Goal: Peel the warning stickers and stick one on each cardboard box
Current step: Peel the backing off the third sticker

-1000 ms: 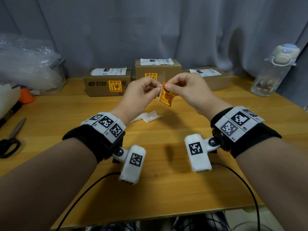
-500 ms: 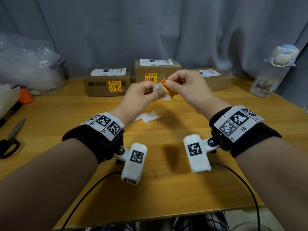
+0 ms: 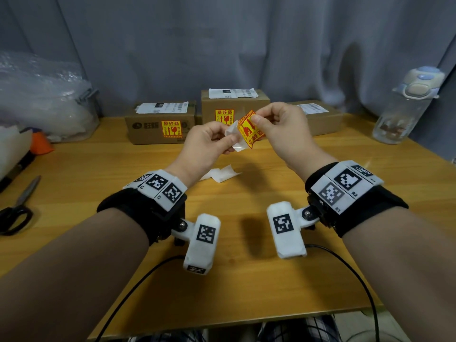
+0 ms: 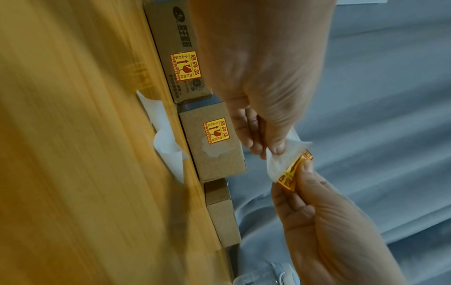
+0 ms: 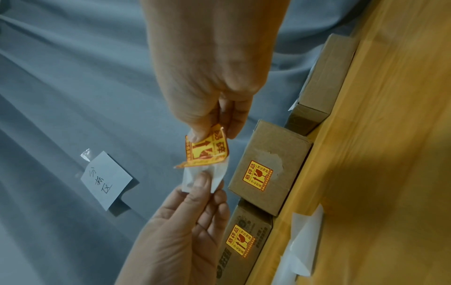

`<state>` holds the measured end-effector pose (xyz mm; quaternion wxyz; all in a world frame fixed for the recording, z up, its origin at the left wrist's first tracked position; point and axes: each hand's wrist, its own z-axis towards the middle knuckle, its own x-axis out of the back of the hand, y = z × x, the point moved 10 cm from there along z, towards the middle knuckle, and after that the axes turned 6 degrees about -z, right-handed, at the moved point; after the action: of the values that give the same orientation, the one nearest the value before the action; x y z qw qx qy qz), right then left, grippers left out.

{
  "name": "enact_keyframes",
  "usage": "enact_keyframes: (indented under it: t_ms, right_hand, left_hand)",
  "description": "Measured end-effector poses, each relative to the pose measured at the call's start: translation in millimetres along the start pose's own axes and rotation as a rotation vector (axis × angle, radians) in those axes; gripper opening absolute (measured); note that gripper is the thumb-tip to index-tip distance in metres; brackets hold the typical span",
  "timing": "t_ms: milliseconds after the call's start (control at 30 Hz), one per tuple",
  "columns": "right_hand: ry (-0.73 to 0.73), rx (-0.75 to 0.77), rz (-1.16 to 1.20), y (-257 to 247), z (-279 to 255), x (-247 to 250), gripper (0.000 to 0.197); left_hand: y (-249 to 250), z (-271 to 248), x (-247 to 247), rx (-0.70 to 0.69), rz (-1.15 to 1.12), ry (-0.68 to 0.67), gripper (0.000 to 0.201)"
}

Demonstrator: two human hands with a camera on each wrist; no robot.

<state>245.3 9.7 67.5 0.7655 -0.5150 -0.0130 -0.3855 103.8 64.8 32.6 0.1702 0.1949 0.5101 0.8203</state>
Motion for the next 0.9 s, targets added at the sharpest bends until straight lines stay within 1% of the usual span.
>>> enact_keyframes:
  t_ms: [167, 467, 633, 767, 900]
  right_hand:
    - [0.061, -0.016, -0.023, 3.7, 1.3, 8.0, 0.007]
    - [0.200, -0.007, -0.045, 4.3, -0.5, 17.4, 0.004]
    - [0.220, -0.038, -0.030, 10.8, -1.4, 18.4, 0.004]
    - [0.237, -0.061, -0.024, 14.3, 0.6, 22.3, 0.004]
    - [0.247, -0.062, -0.040, 17.5, 0.9, 21.6, 0.007]
  left_hand:
    - [-6.4, 1.1, 2.6, 0.031, 0.021, 0.016, 0.017]
    - [-6.1, 5.2, 5.9, 0.047, 0.037, 0.034, 0.016]
    - [-10.7, 2.3, 8.2, 0.072, 0.048, 0.037, 0.016]
    - [-9.5, 4.0, 6.0, 0.093, 0.046, 0.037, 0.004]
    - [-8.1, 6.0, 4.0, 0.101, 0.075, 0.024, 0.004]
